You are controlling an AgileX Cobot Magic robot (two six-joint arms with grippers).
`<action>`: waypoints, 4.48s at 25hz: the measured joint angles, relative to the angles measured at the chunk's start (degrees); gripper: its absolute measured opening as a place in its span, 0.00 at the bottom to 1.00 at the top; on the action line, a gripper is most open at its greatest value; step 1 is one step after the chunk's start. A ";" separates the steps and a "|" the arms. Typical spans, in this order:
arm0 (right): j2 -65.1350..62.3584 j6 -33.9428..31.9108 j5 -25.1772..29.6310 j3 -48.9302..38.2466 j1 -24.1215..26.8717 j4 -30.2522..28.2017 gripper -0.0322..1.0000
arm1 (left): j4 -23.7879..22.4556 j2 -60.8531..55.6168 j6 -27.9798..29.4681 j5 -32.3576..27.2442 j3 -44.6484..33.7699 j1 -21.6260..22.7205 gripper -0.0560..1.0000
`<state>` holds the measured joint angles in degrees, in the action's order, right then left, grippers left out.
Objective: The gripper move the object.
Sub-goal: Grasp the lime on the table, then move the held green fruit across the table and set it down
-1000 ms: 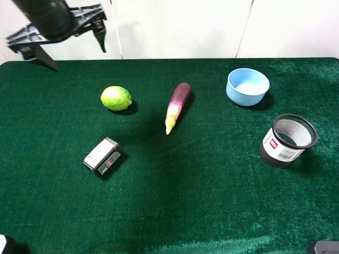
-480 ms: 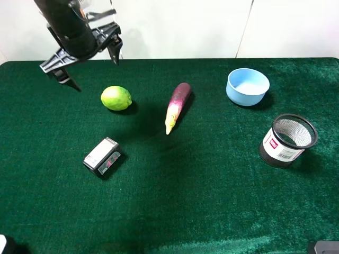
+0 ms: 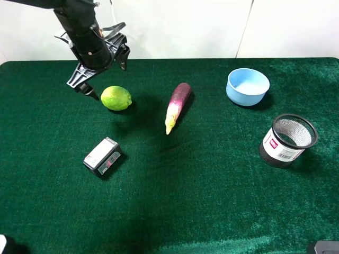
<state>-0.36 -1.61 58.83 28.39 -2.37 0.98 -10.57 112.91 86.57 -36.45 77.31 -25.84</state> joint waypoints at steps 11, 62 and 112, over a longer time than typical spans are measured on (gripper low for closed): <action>0.00 0.00 0.00 0.00 0.00 0.00 0.70 | 3.44 7.00 3.79 -3.34 6.90 -0.02 0.99; 0.00 0.00 0.00 0.00 0.00 0.00 0.70 | 0.22 12.06 12.20 -4.68 7.57 0.53 0.68; 0.00 0.00 0.00 0.00 0.00 0.02 0.70 | 6.86 -3.17 -22.67 -24.06 9.56 -2.21 0.68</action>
<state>-0.36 -1.61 58.83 28.39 -2.37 1.00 -3.71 109.74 63.90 -60.51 86.87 -28.05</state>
